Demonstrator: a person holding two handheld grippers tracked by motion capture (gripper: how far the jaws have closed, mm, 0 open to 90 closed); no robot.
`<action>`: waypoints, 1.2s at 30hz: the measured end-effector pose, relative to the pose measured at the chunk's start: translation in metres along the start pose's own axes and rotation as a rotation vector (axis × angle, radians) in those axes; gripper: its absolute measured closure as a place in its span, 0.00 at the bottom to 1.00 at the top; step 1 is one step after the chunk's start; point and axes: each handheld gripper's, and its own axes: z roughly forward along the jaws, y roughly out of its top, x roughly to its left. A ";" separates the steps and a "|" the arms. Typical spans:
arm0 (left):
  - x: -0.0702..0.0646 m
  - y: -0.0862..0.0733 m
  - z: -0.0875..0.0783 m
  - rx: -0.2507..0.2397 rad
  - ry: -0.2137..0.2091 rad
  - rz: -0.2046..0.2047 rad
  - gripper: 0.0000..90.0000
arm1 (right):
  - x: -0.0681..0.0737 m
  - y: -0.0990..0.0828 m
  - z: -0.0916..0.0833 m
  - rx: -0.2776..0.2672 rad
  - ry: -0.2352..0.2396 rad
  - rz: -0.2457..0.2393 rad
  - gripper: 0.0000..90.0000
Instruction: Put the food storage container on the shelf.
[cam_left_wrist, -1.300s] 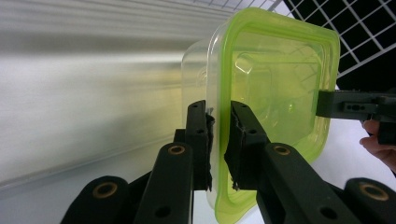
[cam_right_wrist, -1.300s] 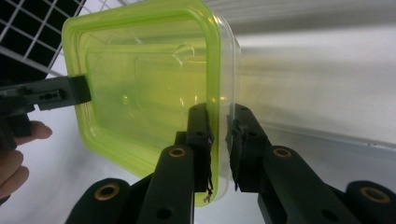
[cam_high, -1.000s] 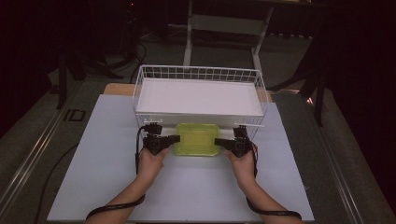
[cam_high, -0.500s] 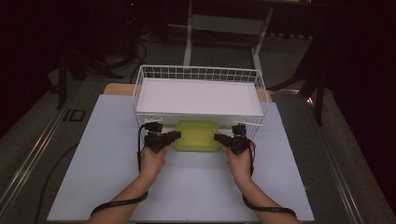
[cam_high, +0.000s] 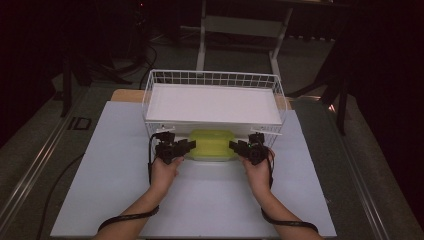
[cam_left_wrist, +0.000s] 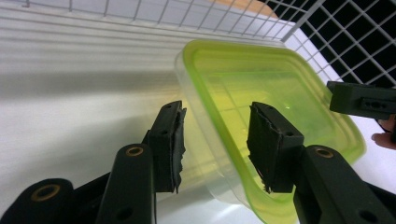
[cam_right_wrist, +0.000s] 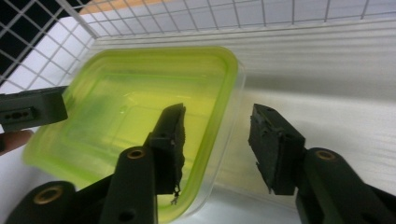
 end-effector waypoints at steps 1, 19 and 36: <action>-0.002 0.000 -0.002 -0.004 0.004 0.016 0.59 | 0.000 -0.001 -0.002 -0.002 0.002 0.001 0.60; -0.017 -0.028 -0.048 -0.081 -0.135 0.180 0.06 | 0.052 -0.027 -0.040 -0.013 0.113 -0.140 0.74; -0.010 -0.051 -0.076 -0.156 -0.080 0.265 0.06 | 0.068 -0.054 0.008 0.090 0.076 -0.189 1.00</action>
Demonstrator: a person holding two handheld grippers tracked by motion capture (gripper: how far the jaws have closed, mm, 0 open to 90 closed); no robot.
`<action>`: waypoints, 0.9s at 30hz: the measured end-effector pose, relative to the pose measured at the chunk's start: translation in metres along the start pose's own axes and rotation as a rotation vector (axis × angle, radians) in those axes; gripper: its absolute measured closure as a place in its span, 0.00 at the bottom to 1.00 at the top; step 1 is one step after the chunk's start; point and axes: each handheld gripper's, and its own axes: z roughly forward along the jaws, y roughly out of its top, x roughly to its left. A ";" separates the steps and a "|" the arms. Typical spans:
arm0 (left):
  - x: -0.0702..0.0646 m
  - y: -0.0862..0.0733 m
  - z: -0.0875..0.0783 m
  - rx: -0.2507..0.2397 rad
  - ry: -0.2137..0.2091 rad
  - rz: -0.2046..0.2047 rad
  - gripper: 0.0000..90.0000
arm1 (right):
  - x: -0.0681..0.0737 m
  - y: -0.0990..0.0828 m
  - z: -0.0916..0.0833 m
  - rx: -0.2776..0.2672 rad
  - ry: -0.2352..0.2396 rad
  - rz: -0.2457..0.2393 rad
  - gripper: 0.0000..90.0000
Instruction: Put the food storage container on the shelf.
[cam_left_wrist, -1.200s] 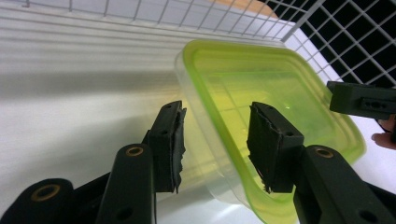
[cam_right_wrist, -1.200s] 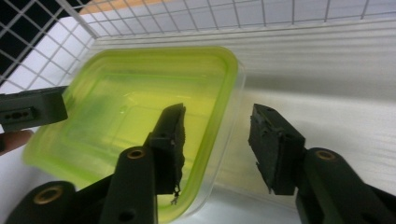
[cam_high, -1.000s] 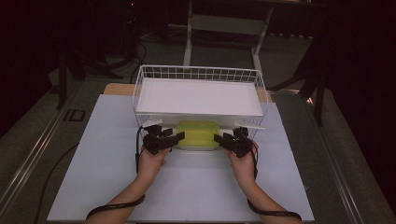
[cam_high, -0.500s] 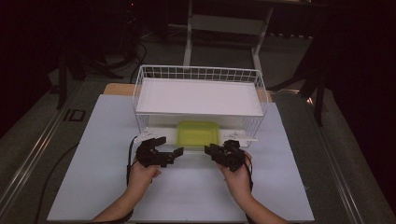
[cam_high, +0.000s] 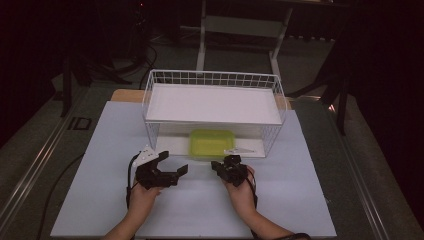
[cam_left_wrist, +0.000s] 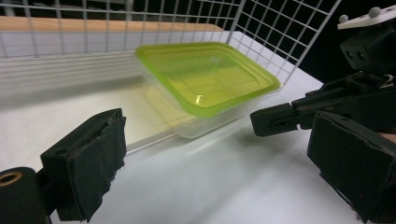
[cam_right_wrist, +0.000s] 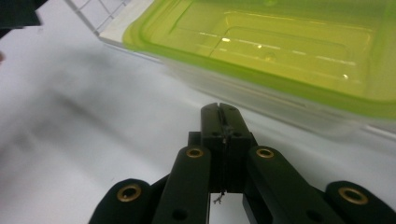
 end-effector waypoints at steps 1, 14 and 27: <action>0.000 0.000 -0.001 -0.006 0.003 0.000 0.06 | 0.000 0.001 0.002 -0.002 -0.002 -0.002 1.00; 0.005 -0.003 -0.003 -0.014 0.033 -0.003 0.06 | -0.008 0.019 0.029 -0.026 -0.034 0.022 1.00; 0.002 -0.004 0.000 -0.011 0.011 0.009 0.07 | -0.025 0.038 0.044 -0.069 -0.069 0.108 1.00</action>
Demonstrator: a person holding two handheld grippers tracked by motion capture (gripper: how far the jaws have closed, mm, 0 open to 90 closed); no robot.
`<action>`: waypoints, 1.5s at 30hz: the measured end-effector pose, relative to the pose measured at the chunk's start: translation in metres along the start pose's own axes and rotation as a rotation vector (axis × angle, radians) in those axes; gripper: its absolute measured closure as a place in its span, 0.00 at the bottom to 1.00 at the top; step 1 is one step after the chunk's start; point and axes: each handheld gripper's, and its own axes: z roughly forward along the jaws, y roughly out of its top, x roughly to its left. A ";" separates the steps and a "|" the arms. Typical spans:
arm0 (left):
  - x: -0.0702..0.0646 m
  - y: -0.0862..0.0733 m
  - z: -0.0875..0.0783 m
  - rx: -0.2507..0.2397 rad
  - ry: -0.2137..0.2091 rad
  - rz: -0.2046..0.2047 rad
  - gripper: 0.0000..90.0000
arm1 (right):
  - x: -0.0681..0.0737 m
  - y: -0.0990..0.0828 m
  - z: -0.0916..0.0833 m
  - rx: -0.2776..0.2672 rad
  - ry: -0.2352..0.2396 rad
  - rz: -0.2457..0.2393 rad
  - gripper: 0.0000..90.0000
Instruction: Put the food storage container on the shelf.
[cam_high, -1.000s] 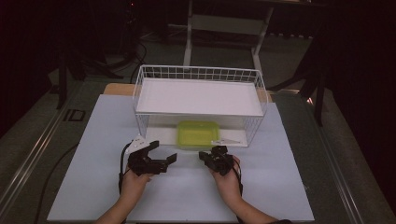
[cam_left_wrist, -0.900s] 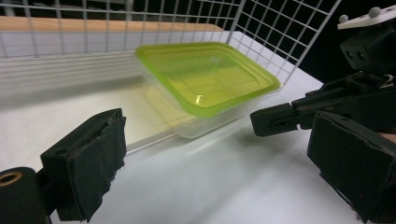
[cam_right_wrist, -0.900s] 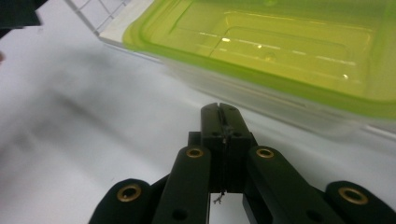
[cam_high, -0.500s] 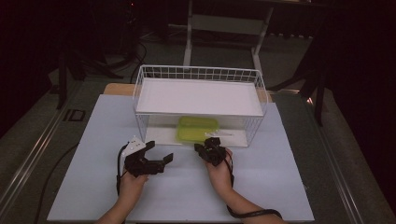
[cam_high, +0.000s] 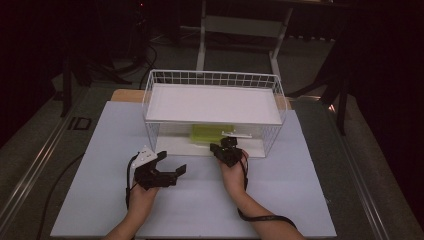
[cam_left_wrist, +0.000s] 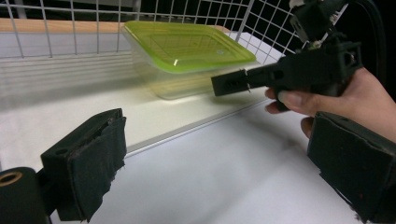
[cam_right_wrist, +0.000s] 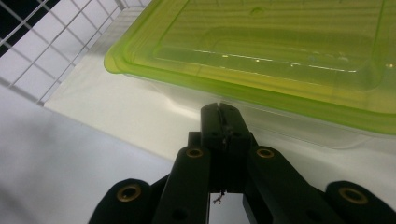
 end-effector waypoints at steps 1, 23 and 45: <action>0.000 0.000 0.000 0.001 0.000 0.002 0.07 | -0.001 0.001 0.001 -0.001 -0.001 0.010 1.00; -0.005 0.001 -0.001 -0.015 -0.013 0.029 0.07 | 0.000 -0.002 -0.009 0.001 0.011 -0.009 0.91; -0.021 0.007 0.002 0.013 -0.055 0.077 0.02 | -0.001 -0.026 -0.071 -0.015 0.198 -0.089 0.22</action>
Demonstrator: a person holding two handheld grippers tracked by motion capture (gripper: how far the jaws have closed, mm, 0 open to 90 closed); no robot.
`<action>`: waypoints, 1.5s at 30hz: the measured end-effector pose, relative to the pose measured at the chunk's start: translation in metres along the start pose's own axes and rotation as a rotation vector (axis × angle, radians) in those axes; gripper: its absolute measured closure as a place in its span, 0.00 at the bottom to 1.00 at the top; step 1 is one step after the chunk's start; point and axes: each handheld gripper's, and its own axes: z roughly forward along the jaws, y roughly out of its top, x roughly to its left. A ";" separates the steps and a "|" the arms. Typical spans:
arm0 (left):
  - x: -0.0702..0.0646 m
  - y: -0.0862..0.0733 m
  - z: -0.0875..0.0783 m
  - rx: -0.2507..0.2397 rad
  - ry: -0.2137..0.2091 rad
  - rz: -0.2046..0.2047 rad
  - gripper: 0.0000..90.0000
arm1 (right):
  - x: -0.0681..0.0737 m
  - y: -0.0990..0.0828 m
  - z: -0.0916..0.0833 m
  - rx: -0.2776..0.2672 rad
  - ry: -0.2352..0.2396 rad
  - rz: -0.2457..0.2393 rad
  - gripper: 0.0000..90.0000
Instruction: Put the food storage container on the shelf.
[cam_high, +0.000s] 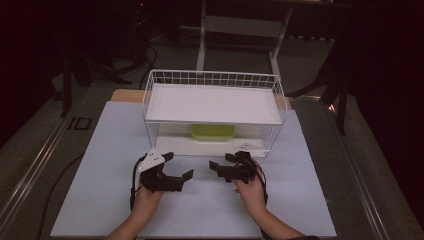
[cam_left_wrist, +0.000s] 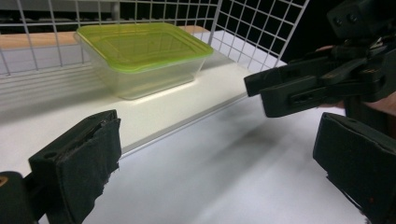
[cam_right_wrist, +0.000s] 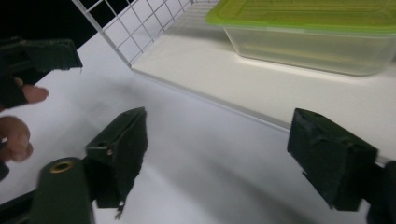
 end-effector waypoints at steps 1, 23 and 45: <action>-0.001 0.001 -0.001 -0.007 -0.003 0.009 0.02 | 0.000 0.000 -0.002 0.000 -0.012 -0.002 0.22; -0.012 -0.004 -0.023 0.027 -0.097 0.023 0.02 | -0.007 -0.025 -0.059 -0.011 -0.075 -0.100 0.22; -0.016 -0.016 -0.047 0.004 -0.184 0.093 0.02 | -0.012 -0.042 -0.105 -0.019 -0.048 -0.158 0.22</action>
